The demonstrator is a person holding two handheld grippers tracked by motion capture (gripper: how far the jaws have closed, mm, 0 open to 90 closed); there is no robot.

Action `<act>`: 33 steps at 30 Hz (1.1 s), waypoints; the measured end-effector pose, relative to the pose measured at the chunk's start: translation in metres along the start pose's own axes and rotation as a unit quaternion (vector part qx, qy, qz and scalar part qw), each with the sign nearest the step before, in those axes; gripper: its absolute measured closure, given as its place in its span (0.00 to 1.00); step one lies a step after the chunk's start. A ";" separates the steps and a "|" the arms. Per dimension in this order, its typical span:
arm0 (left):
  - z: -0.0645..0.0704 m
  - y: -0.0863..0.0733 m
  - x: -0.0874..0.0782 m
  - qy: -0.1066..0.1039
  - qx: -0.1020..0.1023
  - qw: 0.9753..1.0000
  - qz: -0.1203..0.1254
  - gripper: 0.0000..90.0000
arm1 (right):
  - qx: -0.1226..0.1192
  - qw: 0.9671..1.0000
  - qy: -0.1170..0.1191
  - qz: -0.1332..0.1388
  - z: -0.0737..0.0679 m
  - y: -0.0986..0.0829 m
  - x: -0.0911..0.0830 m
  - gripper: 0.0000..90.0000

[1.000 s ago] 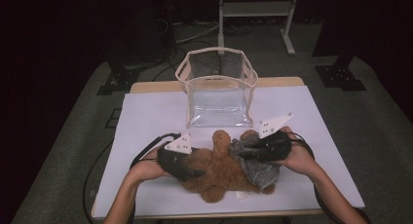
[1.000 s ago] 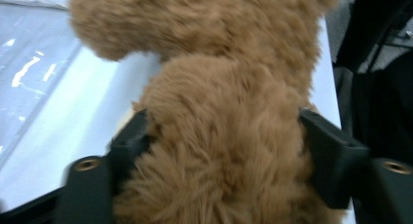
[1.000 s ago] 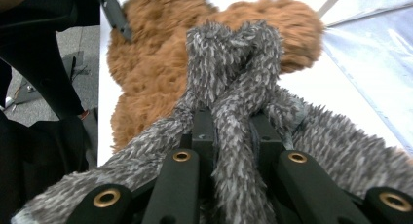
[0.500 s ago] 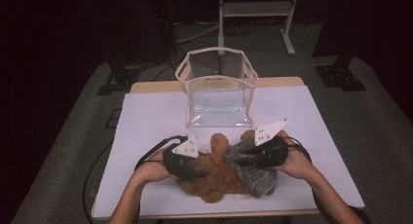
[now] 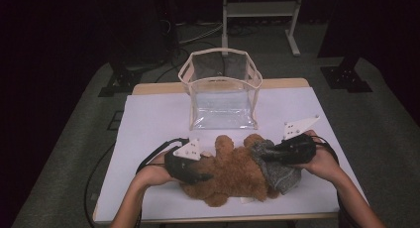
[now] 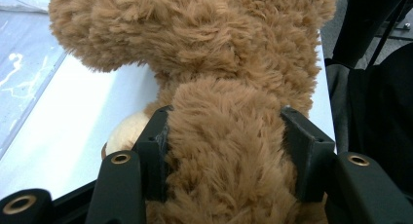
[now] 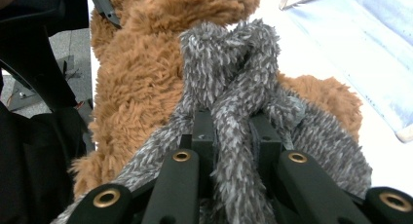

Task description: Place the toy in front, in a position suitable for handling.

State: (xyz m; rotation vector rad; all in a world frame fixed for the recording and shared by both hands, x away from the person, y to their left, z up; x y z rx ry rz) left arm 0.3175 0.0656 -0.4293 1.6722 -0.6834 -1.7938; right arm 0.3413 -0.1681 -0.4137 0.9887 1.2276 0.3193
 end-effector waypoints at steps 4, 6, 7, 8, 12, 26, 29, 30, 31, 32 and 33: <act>0.001 0.000 0.001 0.001 0.004 1.000 0.000 0.49 | -0.020 1.000 0.010 0.001 -0.012 0.015 0.007 0.85; 0.002 0.000 0.001 0.000 0.006 1.000 -0.002 0.49 | -0.036 0.999 0.017 0.002 -0.019 0.024 0.015 0.85; 0.002 0.000 0.001 0.000 0.006 1.000 -0.002 0.49 | -0.043 0.999 0.022 0.002 -0.022 0.029 0.020 0.85; 0.002 0.000 0.001 0.001 0.006 1.000 -0.001 0.49 | -0.048 0.999 0.023 0.001 -0.023 0.031 0.023 0.84; 0.001 0.000 0.000 0.001 0.004 1.000 0.001 0.49 | -0.043 0.999 0.022 -0.005 -0.016 0.034 0.026 0.84; 0.001 -0.001 0.001 -0.003 0.005 1.000 0.003 0.48 | 0.012 1.000 -0.008 -0.011 0.006 -0.018 -0.009 0.84; 0.001 0.000 0.001 -0.002 0.005 1.000 0.002 0.47 | 0.003 1.000 -0.004 -0.007 0.000 -0.013 -0.008 0.84; 0.001 0.000 0.001 -0.002 0.005 1.000 0.002 0.47 | 0.001 1.000 -0.003 -0.005 -0.002 -0.011 -0.007 0.84; 0.001 -0.001 0.001 -0.002 0.005 1.000 0.002 0.47 | -0.003 1.000 -0.001 -0.003 -0.004 -0.007 -0.006 0.84; 0.001 -0.001 0.000 -0.003 0.004 1.000 0.005 0.47 | -0.012 1.000 0.003 -0.002 -0.008 0.000 -0.001 0.84; 0.001 -0.001 0.000 -0.003 0.004 1.000 0.005 0.47 | -0.012 1.000 0.003 -0.002 -0.008 0.000 -0.001 0.84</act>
Point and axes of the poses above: each handheld gripper's, and its own axes: x roughly forward along the jaws, y roughly out of its top, z roughly to its right, the point moved 8 cm from there along x, roughly forward along the jaws, and after that the axes turned 10 degrees about -y, right-handed, at the moved point
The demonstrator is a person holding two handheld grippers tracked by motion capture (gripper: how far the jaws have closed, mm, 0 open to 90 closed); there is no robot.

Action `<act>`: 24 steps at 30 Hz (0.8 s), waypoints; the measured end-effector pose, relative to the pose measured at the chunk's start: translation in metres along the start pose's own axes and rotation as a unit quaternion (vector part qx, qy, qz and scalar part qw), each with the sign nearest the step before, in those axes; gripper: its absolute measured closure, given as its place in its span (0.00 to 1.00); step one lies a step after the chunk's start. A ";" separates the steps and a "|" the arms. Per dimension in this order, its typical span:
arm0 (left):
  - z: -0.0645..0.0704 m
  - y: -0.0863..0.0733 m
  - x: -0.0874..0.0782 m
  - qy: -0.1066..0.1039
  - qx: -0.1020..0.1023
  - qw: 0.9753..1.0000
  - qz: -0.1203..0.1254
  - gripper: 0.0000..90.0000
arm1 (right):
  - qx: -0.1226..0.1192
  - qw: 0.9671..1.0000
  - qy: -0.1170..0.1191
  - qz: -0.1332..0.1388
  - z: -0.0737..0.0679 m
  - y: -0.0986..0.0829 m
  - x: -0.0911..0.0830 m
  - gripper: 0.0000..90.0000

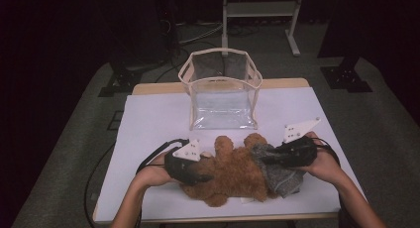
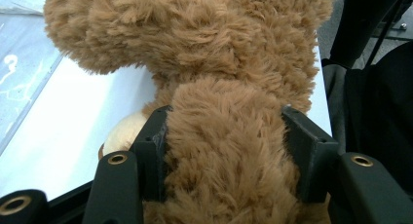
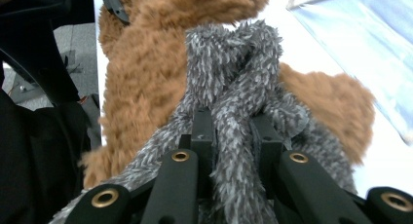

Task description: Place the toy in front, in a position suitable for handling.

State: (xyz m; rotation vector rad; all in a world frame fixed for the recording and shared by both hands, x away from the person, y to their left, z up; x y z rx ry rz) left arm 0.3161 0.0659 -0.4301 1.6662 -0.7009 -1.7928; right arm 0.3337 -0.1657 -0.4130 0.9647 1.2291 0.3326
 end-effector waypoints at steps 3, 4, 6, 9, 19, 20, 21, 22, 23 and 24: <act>0.000 -0.001 -0.001 -0.001 -0.001 1.000 0.000 0.47 | 0.000 1.000 0.007 0.001 -0.002 0.001 0.006 0.84; 0.000 -0.001 -0.001 -0.001 -0.001 1.000 0.000 0.47 | 0.000 1.000 0.007 0.001 -0.002 0.001 0.006 0.84; 0.000 -0.001 -0.001 -0.002 -0.002 1.000 0.002 0.47 | 0.012 1.000 0.013 0.005 0.000 -0.006 0.005 0.84; -0.001 -0.001 -0.001 -0.003 -0.003 1.000 0.005 0.47 | 0.031 0.999 0.018 -0.001 0.001 -0.023 0.006 0.84; -0.001 -0.001 -0.001 -0.004 -0.003 1.000 0.004 0.47 | 0.045 0.999 0.003 -0.014 0.007 -0.041 -0.001 0.84; -0.001 -0.001 -0.001 -0.004 -0.003 1.000 0.004 0.47 | 0.042 0.999 0.001 -0.010 0.008 -0.037 -0.002 0.84; -0.001 -0.001 -0.001 -0.004 -0.003 1.000 0.004 0.47 | 0.036 0.999 0.002 -0.001 0.008 -0.028 -0.003 0.84; -0.001 -0.001 -0.001 -0.004 -0.003 1.000 0.004 0.47 | 0.036 0.999 0.002 -0.001 0.008 -0.028 -0.003 0.84; 0.000 -0.002 -0.001 -0.004 -0.003 1.000 0.003 0.47 | 0.035 0.999 0.003 0.002 0.008 -0.026 -0.002 0.84; 0.000 -0.002 -0.001 -0.004 -0.003 1.000 0.003 0.47 | 0.035 0.999 0.005 0.002 0.007 -0.025 0.000 0.84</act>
Point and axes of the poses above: each handheld gripper's, and its own axes: x roughly forward along the jaws, y roughly out of its top, z roughly to its right, the point moved 8 cm from there along x, roughly forward along the jaws, and after that the axes turned 10 degrees about -y, right-handed, at the moved point
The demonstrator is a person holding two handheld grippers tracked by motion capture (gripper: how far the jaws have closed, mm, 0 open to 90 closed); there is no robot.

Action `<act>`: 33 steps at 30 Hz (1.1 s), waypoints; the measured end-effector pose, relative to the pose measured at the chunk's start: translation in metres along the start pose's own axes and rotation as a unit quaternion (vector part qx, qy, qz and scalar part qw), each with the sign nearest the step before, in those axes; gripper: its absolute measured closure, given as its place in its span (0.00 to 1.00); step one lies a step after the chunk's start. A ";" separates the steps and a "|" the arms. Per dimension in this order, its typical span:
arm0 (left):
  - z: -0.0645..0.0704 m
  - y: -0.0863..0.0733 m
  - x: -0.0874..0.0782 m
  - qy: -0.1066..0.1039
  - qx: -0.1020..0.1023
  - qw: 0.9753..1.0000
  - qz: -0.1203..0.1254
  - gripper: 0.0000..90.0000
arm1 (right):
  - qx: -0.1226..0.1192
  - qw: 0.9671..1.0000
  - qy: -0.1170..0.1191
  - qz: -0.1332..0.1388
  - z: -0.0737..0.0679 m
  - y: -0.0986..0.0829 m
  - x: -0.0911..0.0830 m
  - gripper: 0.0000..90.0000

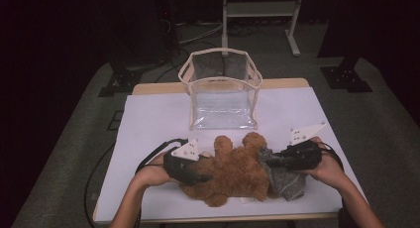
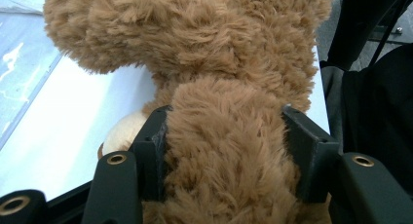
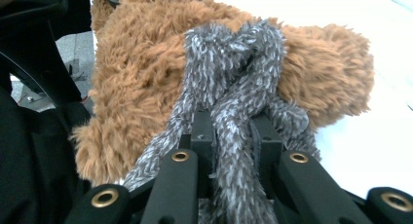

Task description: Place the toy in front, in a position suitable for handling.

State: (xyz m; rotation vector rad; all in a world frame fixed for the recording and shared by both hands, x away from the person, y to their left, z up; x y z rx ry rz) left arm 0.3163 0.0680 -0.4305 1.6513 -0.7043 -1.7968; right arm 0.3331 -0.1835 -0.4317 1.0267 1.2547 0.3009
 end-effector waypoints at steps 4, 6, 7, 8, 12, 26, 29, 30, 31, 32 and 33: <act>0.001 0.000 0.000 0.000 0.003 1.000 0.000 0.47 | 0.010 1.000 0.013 -0.012 -0.003 -0.011 0.008 0.84; 0.001 0.000 0.000 0.001 0.004 1.000 -0.002 0.47 | 0.018 1.000 0.008 -0.022 0.000 -0.022 0.006 0.84; 0.001 0.000 0.000 0.001 0.005 1.000 -0.004 0.47 | 0.018 1.000 0.008 -0.022 0.000 -0.022 0.006 0.84; 0.001 0.001 0.000 0.001 0.006 1.000 -0.005 0.47 | 0.018 1.000 0.005 -0.020 0.001 -0.022 0.003 0.84; 0.001 0.001 0.001 0.003 0.008 1.000 -0.006 0.47 | 0.004 1.000 -0.002 0.000 0.001 -0.004 -0.008 0.84; 0.003 0.006 -0.001 0.009 0.009 1.000 -0.013 0.40 | -0.045 0.998 0.036 0.005 -0.021 0.052 0.031 0.85; 0.006 0.015 -0.002 0.015 0.012 1.000 -0.016 0.35 | -0.047 0.998 0.041 0.009 -0.030 0.046 0.028 0.85; 0.007 0.018 -0.002 0.018 0.012 1.000 -0.014 0.34 | -0.050 0.998 0.040 0.011 -0.033 0.044 0.026 0.85; 0.009 0.022 0.000 0.018 0.010 1.000 -0.007 0.34 | -0.052 0.998 0.040 0.011 -0.036 0.042 0.024 0.85; 0.010 0.027 0.001 0.014 0.011 1.000 -0.002 0.33 | -0.054 0.998 0.042 0.012 -0.040 0.040 0.022 0.85; 0.013 0.036 0.006 0.010 0.002 1.000 0.011 0.31 | -0.065 0.997 0.042 0.011 -0.046 0.038 0.020 0.85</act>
Point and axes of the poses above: each handheld gripper's, and its own axes: x roughly forward along the jaws, y roughly out of its top, z roughly to its right, the point moved 8 cm from there along x, roughly forward along the jaws, and after that the axes turned 10 degrees about -y, right-handed, at the moved point
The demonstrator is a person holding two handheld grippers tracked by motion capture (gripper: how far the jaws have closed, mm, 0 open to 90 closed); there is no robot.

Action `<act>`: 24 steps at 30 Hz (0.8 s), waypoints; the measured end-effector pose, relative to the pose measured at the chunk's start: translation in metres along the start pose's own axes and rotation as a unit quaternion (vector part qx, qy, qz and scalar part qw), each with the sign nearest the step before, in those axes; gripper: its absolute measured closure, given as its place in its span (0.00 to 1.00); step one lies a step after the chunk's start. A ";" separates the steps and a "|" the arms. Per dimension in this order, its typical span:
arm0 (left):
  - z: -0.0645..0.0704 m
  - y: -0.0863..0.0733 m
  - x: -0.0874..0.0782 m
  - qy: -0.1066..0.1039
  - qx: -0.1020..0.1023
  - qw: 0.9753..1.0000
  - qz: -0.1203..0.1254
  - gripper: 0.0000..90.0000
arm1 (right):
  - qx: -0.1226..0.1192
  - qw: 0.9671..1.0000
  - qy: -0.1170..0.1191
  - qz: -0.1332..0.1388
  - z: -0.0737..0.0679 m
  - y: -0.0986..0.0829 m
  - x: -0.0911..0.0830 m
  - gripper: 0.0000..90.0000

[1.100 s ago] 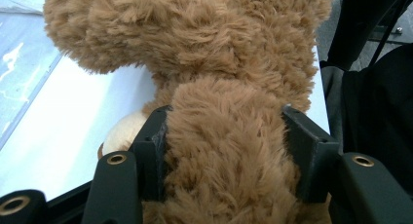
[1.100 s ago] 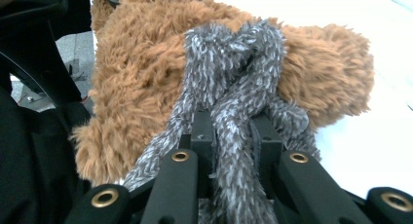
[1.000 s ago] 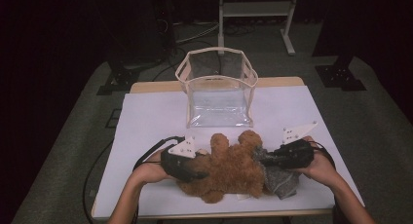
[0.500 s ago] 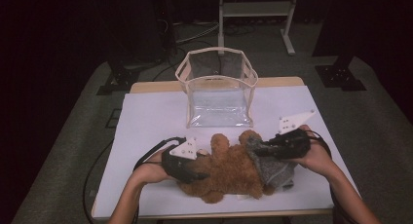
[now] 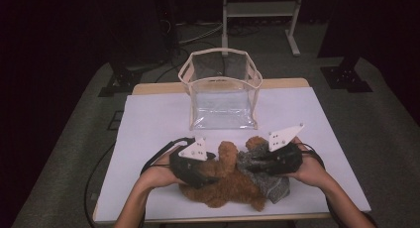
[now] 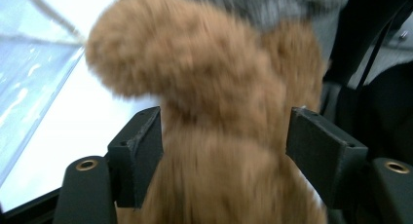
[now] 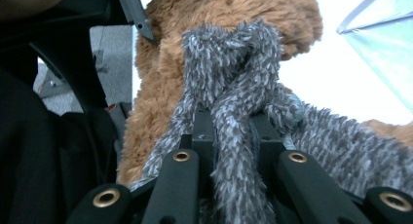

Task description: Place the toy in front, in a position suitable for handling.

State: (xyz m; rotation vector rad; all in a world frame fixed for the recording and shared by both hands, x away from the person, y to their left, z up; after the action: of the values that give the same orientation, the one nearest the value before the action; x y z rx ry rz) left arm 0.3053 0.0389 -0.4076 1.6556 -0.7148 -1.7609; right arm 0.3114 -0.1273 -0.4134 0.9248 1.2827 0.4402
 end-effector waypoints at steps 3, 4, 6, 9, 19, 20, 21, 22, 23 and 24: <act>0.002 0.005 0.008 -0.002 -0.007 1.000 -0.004 0.32 | -0.008 1.000 0.001 0.000 -0.007 -0.001 -0.001 0.85; 0.005 0.005 0.017 -0.010 0.002 1.000 -0.020 0.39 | -0.012 1.000 0.003 -0.002 -0.010 -0.001 -0.002 0.85; 0.009 0.001 0.026 -0.021 0.012 0.999 -0.042 0.50 | -0.020 1.000 0.002 -0.003 -0.011 0.000 -0.003 0.85; 0.011 0.000 0.028 -0.021 0.024 0.998 -0.046 0.55 | -0.024 1.000 -0.004 -0.001 -0.009 0.006 -0.006 0.85; 0.014 -0.003 0.023 -0.017 0.039 0.998 -0.043 0.62 | -0.026 1.000 -0.012 -0.005 0.006 0.017 -0.001 0.85; 0.014 -0.003 0.023 -0.017 0.039 0.998 -0.042 0.62 | -0.020 1.000 -0.016 -0.005 0.011 0.014 -0.004 0.85; 0.014 -0.002 0.023 -0.017 0.043 0.998 -0.044 0.62 | -0.012 1.000 -0.022 -0.006 0.015 0.010 -0.007 0.85; 0.015 -0.002 0.024 -0.016 0.044 0.998 -0.045 0.62 | 0.003 0.999 -0.036 -0.010 0.026 0.002 -0.016 0.84; 0.015 -0.002 0.024 -0.017 0.043 0.998 -0.046 0.62 | 0.003 0.999 -0.036 -0.010 0.026 0.002 -0.016 0.84; 0.015 -0.002 0.024 -0.018 0.042 0.998 -0.046 0.62 | 0.015 0.998 -0.059 -0.019 0.038 -0.005 -0.024 0.84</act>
State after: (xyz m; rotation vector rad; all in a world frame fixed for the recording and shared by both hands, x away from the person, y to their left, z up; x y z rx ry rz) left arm 0.2893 0.0220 -0.4242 1.7419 -0.7500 -1.8514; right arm 0.3395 -0.1606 -0.4023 0.9368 1.2005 0.3316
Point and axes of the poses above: each handheld gripper's, and its own axes: x roughly forward along the jaws, y roughly out of its top, z roughly to its right, the point moved 8 cm from there along x, roughly forward along the jaws, and after that the axes turned 10 degrees about -y, right-handed, at the moved point
